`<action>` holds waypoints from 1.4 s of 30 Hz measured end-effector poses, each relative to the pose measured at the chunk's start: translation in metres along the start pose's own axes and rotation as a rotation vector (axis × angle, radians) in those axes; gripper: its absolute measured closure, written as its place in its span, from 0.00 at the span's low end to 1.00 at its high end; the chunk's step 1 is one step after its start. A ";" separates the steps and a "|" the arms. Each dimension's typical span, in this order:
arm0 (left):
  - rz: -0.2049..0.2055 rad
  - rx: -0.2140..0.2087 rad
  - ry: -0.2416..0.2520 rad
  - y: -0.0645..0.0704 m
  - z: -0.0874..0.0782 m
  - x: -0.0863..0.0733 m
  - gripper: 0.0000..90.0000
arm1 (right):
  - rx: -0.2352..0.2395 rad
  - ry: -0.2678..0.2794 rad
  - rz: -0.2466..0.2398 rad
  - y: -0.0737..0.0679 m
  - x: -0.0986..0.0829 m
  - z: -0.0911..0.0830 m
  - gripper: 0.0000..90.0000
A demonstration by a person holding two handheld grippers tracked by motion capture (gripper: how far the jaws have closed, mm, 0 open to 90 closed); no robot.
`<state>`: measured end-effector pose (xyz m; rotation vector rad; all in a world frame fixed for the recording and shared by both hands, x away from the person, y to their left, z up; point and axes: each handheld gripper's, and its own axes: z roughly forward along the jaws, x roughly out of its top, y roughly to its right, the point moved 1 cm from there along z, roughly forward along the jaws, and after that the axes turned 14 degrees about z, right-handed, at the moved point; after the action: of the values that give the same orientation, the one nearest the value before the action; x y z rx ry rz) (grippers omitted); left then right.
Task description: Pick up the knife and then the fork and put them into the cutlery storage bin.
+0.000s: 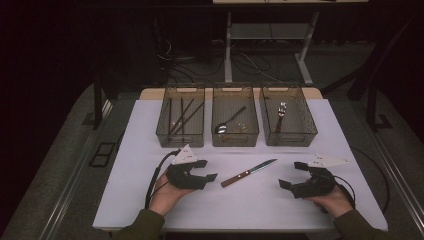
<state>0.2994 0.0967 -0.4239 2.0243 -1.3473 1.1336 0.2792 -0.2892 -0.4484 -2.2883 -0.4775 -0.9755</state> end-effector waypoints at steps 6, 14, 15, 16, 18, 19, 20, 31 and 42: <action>0.016 -0.026 -0.010 0.001 0.016 0.008 0.50 | -0.003 -0.005 -0.002 0.000 0.000 0.000 0.05; 0.034 -0.052 -0.014 0.004 0.036 0.020 0.58 | -0.007 -0.003 -0.005 -0.001 0.000 0.000 0.05; 0.037 -0.057 -0.014 0.004 0.039 0.021 0.60 | -0.006 -0.001 -0.004 -0.001 0.000 0.000 0.05; 0.037 -0.060 -0.016 0.004 0.043 0.023 0.61 | -0.005 -0.002 -0.003 0.000 0.000 0.000 0.05; 0.043 -0.068 -0.020 0.004 0.049 0.025 0.62 | -0.007 0.001 -0.001 0.001 0.000 -0.001 0.05; 0.043 -0.071 -0.024 0.004 0.052 0.026 0.63 | -0.006 0.003 0.001 0.001 0.000 -0.001 0.05; 0.044 -0.072 -0.025 0.005 0.056 0.027 0.64 | -0.005 0.003 0.000 0.001 0.001 0.000 0.05; 0.053 -0.103 -0.068 0.011 0.086 0.033 0.71 | -0.011 0.002 -0.009 0.001 0.000 -0.001 0.05; 0.075 -0.092 -0.094 0.018 0.107 0.037 0.75 | -0.011 0.002 -0.017 0.001 0.000 -0.001 0.05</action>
<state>0.3304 -0.0096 -0.4546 1.9979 -1.5046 0.9995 0.2795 -0.2900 -0.4482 -2.2969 -0.4932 -0.9910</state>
